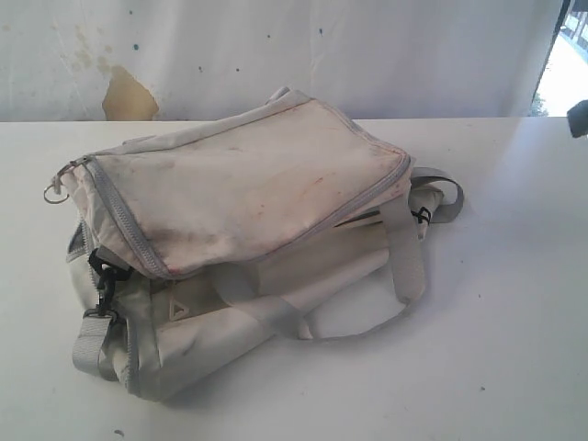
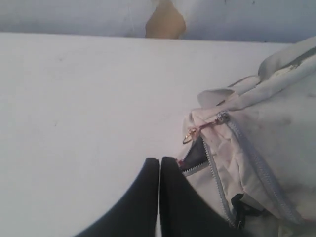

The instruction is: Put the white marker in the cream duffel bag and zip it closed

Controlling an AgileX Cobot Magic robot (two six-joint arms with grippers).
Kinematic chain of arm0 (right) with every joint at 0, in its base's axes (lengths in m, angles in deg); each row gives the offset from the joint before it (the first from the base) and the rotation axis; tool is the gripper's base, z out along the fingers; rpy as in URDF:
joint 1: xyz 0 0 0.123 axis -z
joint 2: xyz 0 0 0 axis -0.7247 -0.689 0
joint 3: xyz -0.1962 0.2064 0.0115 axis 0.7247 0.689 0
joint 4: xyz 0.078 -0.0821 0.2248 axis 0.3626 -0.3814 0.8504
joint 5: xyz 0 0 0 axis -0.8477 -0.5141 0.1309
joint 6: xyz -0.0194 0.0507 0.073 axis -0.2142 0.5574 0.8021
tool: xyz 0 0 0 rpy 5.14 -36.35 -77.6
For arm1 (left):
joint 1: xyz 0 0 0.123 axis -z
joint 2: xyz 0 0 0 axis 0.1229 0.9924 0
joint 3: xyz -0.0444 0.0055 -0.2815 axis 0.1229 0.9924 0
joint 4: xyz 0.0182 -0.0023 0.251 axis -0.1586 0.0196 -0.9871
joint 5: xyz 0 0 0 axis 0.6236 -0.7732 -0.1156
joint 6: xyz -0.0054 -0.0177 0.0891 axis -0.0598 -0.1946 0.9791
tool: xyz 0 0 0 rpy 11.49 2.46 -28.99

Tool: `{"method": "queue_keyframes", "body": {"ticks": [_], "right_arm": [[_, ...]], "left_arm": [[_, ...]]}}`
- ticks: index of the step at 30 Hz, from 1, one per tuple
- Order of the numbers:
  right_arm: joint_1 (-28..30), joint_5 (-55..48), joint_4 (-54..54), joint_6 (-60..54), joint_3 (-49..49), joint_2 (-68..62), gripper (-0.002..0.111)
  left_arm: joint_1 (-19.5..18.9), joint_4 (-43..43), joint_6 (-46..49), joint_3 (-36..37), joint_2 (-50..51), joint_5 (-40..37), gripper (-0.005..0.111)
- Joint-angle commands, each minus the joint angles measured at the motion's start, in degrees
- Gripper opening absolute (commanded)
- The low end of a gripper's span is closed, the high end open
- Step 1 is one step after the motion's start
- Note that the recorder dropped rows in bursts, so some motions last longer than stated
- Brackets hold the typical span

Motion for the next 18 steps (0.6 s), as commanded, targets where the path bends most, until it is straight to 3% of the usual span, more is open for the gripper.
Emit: {"method": "queue_keyframes", "body": {"ticks": [1,18], "right_arm": [[0.39,0.75,-0.21,-0.81,2.37,8.06,0.0],[0.39,0.77,-0.42,-1.88,13.05,43.57,0.0]], "left_arm": [[0.33,-0.72,-0.4,0.28,-8.97,-1.43,0.0],[0.33,-1.25,-0.4,0.28,-41.62,-9.16,0.0]]}}
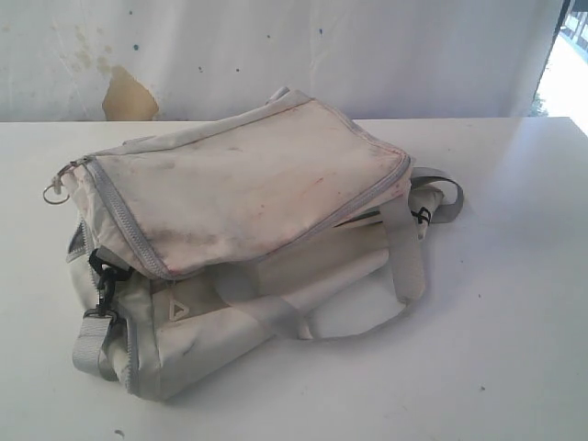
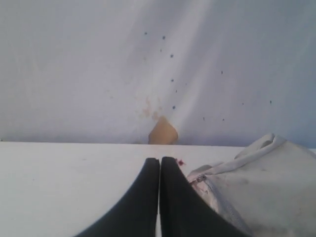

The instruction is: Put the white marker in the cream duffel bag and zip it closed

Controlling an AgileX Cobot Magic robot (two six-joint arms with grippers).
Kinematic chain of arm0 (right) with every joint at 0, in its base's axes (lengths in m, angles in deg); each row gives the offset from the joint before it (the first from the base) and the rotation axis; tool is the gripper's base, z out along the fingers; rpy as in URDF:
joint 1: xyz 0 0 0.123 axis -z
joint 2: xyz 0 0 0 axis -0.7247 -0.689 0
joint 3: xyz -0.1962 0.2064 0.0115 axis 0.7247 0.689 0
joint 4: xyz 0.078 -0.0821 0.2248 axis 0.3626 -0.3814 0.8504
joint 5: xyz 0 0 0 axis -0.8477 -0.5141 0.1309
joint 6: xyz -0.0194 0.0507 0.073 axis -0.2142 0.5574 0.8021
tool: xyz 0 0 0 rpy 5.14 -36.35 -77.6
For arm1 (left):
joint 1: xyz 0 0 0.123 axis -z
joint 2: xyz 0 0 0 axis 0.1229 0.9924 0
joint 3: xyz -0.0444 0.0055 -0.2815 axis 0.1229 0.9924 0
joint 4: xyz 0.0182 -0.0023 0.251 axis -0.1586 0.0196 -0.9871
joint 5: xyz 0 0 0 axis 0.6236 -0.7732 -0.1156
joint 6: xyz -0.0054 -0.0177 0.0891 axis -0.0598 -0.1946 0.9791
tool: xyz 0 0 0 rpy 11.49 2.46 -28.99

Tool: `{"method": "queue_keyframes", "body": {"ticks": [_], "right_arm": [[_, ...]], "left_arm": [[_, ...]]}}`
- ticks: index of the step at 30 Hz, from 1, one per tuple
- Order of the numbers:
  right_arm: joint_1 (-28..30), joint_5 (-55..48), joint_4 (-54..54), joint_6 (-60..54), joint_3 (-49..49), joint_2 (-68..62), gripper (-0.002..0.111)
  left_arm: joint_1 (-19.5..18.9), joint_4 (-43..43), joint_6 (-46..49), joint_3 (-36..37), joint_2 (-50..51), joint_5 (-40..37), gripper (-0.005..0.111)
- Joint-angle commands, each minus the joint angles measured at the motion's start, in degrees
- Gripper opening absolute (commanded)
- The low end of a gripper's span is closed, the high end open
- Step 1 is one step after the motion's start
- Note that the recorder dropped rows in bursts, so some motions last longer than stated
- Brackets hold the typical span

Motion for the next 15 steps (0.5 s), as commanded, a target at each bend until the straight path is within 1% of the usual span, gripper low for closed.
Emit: {"method": "queue_keyframes", "body": {"ticks": [1,4,6,9,13,15], "right_arm": [[0.39,0.01,-0.3,-1.76,2.92,9.63,0.0],[0.39,-0.51,-0.3,-1.76,4.54,15.85,0.0],[0.39,-0.84,-0.3,-1.76,5.59,19.58,0.0],[0.39,-2.75,-0.3,-1.76,6.56,25.4,0.0],[0.39,-4.0,-0.3,-1.76,7.38,31.41,0.0],[0.39,-4.0,-0.3,-1.54,7.96,31.41,0.0]], "left_arm": [[0.33,-0.69,-0.4,0.28,-8.42,-2.76,0.0],[0.33,-2.23,-0.4,0.28,-13.16,-4.73,0.0],[0.33,-3.57,-0.4,0.28,-13.56,-5.29,0.0],[0.21,-3.91,-0.4,-1.56,-13.56,-9.46,0.0],[0.21,-3.9,-0.4,-1.54,-13.56,-8.43,0.0],[0.21,-3.71,-0.4,-1.54,-13.56,-7.04,0.0]]}}
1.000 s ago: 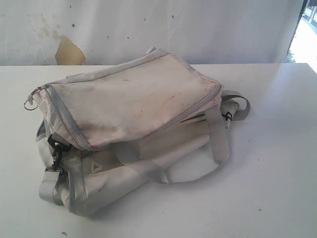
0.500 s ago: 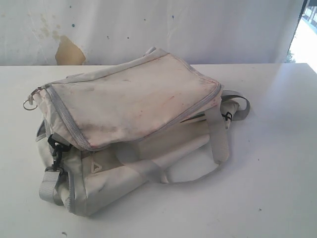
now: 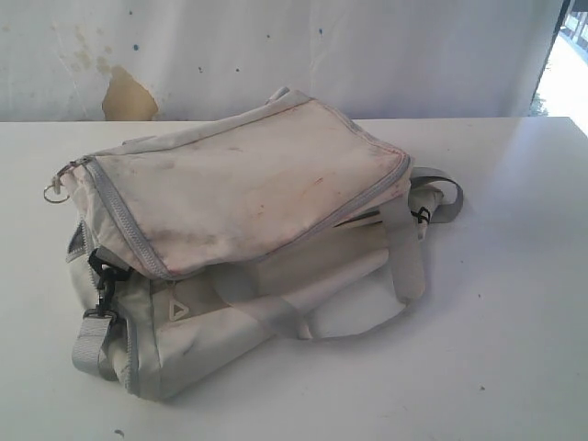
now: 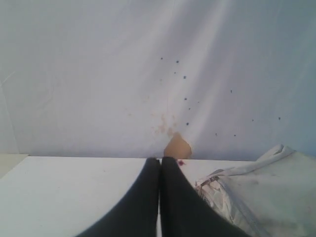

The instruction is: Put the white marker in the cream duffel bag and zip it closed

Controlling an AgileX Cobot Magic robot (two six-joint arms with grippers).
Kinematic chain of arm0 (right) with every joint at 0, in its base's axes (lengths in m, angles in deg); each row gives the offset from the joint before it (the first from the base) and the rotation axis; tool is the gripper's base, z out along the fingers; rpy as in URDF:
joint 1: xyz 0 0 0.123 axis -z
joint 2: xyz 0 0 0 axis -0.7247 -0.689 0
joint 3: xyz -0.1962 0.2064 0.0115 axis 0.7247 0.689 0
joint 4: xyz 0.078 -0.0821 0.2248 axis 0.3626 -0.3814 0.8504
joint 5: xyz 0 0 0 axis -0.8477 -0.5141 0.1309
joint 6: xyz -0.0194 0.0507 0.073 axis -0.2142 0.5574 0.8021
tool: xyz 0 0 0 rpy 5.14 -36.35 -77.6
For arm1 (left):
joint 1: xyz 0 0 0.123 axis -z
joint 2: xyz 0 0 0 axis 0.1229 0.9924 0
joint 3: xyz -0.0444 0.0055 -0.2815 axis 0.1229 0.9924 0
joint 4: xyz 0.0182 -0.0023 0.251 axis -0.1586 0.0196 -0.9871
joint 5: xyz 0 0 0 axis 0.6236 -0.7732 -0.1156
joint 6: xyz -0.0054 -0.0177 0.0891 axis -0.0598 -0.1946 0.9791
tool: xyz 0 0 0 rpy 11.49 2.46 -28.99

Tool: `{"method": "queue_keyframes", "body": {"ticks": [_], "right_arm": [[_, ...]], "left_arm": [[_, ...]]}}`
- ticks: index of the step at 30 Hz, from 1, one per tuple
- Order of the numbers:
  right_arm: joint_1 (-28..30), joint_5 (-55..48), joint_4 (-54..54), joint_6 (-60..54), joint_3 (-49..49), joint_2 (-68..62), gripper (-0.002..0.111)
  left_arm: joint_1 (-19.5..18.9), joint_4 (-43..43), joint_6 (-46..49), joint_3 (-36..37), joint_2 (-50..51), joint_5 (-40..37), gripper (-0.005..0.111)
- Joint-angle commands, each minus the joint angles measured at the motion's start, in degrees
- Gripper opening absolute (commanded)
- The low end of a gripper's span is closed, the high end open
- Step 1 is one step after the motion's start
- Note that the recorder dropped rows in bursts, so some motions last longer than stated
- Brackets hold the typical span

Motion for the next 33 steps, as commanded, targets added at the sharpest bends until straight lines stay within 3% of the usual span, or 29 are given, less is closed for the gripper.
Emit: {"method": "queue_keyframes", "body": {"ticks": [1,7,15,18,33], "right_arm": [[0.39,-1.15,-0.32,0.02,1.12,2.0,0.0],[0.39,-0.03,-1.44,0.72,2.77,2.0,0.0],[0.39,12.77,-1.44,0.86,9.22,2.0,0.0],[0.39,17.98,-1.44,0.86,12.58,2.0,0.0],[0.39,42.93,-1.44,0.86,33.32,2.0,0.0]], "left_arm": [[0.21,0.36,-0.4,-0.22,0.0,2.86,0.0],[0.21,2.03,-0.4,-0.22,0.0,8.24,0.0],[0.21,2.03,-0.4,4.84,0.0,13.32,0.0],[0.21,2.03,-0.4,9.99,0.0,17.05,0.0],[0.21,2.05,-0.4,39.65,0.0,49.86,0.0]]}}
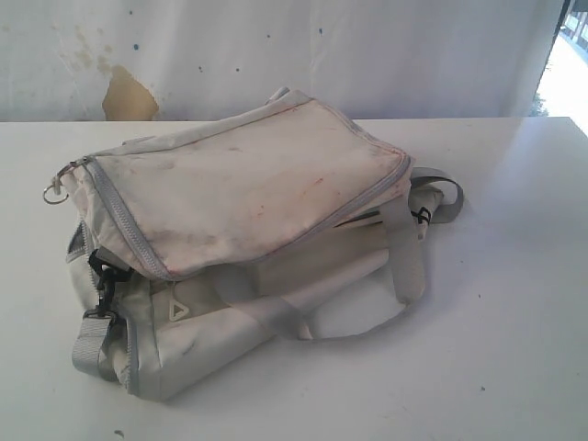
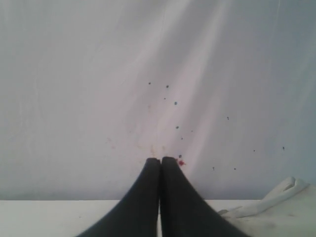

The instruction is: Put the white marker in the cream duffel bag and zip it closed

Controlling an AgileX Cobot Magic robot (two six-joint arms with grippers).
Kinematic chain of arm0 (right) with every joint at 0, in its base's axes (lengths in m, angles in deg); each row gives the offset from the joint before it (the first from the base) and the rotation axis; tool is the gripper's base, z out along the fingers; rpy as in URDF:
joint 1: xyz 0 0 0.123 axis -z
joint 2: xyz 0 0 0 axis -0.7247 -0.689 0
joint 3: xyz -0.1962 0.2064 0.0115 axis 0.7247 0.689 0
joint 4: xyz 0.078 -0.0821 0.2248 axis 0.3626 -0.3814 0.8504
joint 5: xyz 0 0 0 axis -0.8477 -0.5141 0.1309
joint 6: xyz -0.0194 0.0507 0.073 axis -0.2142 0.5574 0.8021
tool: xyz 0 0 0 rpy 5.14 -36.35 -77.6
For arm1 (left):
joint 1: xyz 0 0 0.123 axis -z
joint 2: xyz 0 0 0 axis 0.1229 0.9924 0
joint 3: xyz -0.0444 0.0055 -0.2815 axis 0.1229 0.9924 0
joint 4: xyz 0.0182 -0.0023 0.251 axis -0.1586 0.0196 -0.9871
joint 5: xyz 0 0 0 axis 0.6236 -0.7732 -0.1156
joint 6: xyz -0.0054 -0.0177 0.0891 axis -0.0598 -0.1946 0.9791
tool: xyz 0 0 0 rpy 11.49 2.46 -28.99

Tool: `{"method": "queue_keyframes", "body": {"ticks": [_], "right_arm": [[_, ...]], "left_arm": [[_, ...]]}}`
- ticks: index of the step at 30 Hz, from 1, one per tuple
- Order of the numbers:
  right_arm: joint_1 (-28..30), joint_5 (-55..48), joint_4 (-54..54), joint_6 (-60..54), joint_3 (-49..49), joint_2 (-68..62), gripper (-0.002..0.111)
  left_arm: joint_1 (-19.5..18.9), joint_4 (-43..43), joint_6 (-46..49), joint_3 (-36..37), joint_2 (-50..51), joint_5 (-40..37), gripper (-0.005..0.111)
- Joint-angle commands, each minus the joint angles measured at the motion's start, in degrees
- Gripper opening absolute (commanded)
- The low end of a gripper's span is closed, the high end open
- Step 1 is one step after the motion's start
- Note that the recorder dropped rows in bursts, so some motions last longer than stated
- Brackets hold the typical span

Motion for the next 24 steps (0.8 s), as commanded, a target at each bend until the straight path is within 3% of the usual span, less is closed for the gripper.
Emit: {"method": "queue_keyframes", "body": {"ticks": [1,11,24], "right_arm": [[0.39,7.51,0.38,0.26,6.36,0.21,0.0],[0.39,21.15,0.38,0.26,17.34,0.21,0.0],[0.39,18.81,0.38,0.37,17.34,0.21,0.0]], "left_arm": [[0.21,0.6,-0.4,9.18,-0.04,9.85,0.0],[0.21,0.6,-0.71,25.43,-0.04,23.23,0.0],[0.21,0.6,-0.4,25.7,-0.04,21.92,0.0]]}}
